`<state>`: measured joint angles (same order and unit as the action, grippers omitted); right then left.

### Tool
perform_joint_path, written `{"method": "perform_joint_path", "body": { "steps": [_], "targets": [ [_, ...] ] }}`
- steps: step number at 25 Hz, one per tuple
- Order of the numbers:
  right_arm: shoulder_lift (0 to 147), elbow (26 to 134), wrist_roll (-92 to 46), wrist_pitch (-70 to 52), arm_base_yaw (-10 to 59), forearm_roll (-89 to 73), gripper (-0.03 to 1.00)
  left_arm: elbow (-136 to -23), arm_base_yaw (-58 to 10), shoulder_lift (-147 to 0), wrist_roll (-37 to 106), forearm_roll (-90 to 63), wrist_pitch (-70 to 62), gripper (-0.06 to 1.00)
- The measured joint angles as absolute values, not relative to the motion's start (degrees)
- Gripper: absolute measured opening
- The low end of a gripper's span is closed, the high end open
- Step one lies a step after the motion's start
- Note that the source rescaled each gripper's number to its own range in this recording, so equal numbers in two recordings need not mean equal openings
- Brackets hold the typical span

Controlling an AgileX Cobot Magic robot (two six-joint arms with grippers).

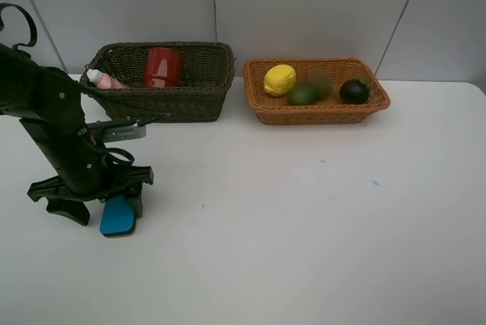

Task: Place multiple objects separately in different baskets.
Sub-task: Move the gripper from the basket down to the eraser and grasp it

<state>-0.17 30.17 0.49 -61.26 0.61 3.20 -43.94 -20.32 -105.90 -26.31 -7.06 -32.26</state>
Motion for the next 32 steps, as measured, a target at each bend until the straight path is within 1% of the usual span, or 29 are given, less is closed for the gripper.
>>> {"method": "perform_joint_path", "body": {
  "steps": [1,2,3,4,5,32],
  "targets": [
    [-0.17,30.17,0.49,-61.26,0.61,3.2,1.0,-43.94,-20.32,-105.9,-26.31,-7.06,-32.26,0.93],
    [-0.17,30.17,0.49,-61.26,0.61,3.2,1.0,-43.98,-20.32,-105.9,-26.31,-7.06,-32.23,0.87],
    [-0.17,30.17,0.49,-61.26,0.61,3.2,1.0,-43.98,-20.32,-105.9,-26.31,-7.11,-32.23,0.8],
    [-0.17,30.17,0.49,-61.26,0.61,3.2,1.0,-43.98,-20.32,-105.9,-26.31,-7.1,-32.23,0.69],
    [-0.17,30.17,0.49,-61.26,0.61,3.2,1.0,-43.98,-20.32,-105.9,-26.31,-7.16,-32.23,0.65],
    [-0.17,30.17,0.49,-61.26,0.61,3.2,1.0,-43.98,-20.32,-105.12,-26.37,-7.69,-33.29,0.65]
  ]
}}
